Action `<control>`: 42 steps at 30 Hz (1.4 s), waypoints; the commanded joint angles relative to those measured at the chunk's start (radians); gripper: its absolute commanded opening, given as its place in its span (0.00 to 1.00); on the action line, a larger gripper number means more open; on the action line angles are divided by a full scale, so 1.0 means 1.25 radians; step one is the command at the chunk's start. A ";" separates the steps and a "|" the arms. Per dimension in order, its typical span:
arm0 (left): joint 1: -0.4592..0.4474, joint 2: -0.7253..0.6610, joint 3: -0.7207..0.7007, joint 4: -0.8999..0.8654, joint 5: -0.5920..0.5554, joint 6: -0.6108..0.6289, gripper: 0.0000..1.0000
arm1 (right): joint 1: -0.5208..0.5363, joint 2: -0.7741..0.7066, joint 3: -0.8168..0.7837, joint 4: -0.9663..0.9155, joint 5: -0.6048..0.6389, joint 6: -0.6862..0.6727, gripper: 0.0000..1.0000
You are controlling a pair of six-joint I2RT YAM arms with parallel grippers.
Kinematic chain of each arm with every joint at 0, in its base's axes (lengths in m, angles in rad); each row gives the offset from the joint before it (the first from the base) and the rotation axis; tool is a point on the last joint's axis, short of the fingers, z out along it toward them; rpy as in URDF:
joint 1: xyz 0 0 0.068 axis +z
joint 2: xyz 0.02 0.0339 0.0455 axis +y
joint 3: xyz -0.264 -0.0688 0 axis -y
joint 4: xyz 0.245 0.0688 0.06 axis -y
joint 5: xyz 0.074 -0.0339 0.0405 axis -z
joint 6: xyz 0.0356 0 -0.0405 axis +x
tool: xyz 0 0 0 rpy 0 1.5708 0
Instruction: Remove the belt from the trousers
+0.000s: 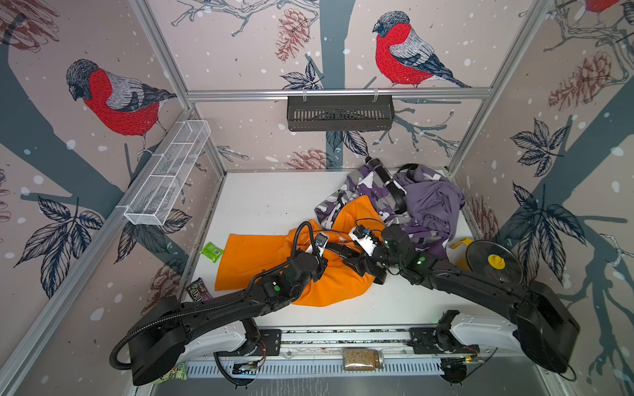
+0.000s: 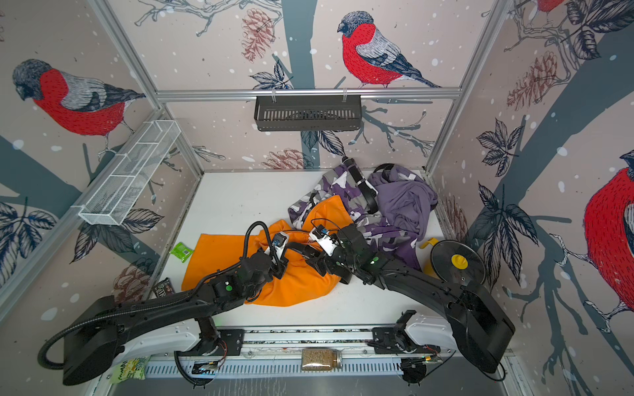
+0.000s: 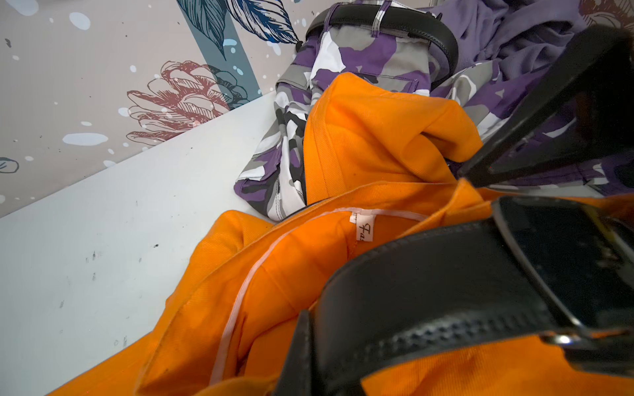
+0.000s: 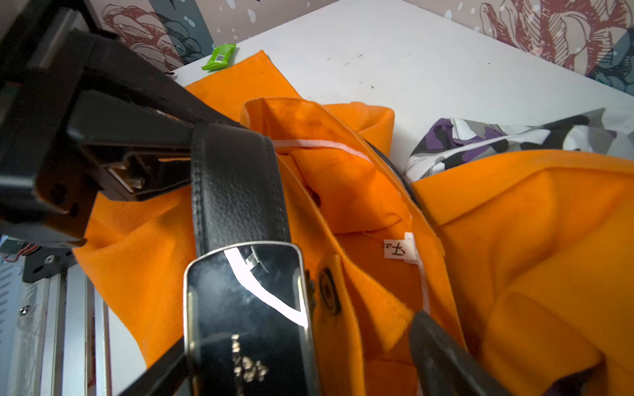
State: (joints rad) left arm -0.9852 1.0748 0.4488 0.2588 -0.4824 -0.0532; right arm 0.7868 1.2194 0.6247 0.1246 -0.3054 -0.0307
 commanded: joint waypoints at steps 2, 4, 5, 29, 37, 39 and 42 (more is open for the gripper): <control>0.002 0.014 0.013 -0.019 -0.012 -0.021 0.00 | 0.039 0.006 0.022 -0.009 0.121 -0.013 0.95; 0.002 0.017 0.014 -0.021 -0.006 -0.026 0.00 | 0.062 0.016 0.037 -0.014 0.169 -0.024 0.97; 0.002 0.017 0.015 -0.021 -0.004 -0.028 0.00 | 0.074 0.021 0.043 -0.013 0.192 -0.030 0.98; 0.003 0.057 0.045 -0.069 -0.012 -0.070 0.00 | 0.140 0.077 0.080 0.012 0.336 -0.099 0.86; 0.003 0.061 0.049 -0.075 -0.027 -0.074 0.00 | 0.138 0.072 0.073 -0.002 0.316 -0.108 0.86; 0.003 0.066 0.052 -0.074 -0.025 -0.073 0.00 | 0.138 0.075 0.075 -0.011 0.316 -0.111 0.86; 0.004 0.071 0.053 -0.073 -0.024 -0.073 0.00 | 0.138 0.075 0.073 -0.009 0.331 -0.117 0.85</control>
State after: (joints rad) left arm -0.9836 1.1587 0.5083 0.1814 -0.5003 -0.1158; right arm 0.9592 1.3140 0.7177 0.1059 0.0925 -0.1616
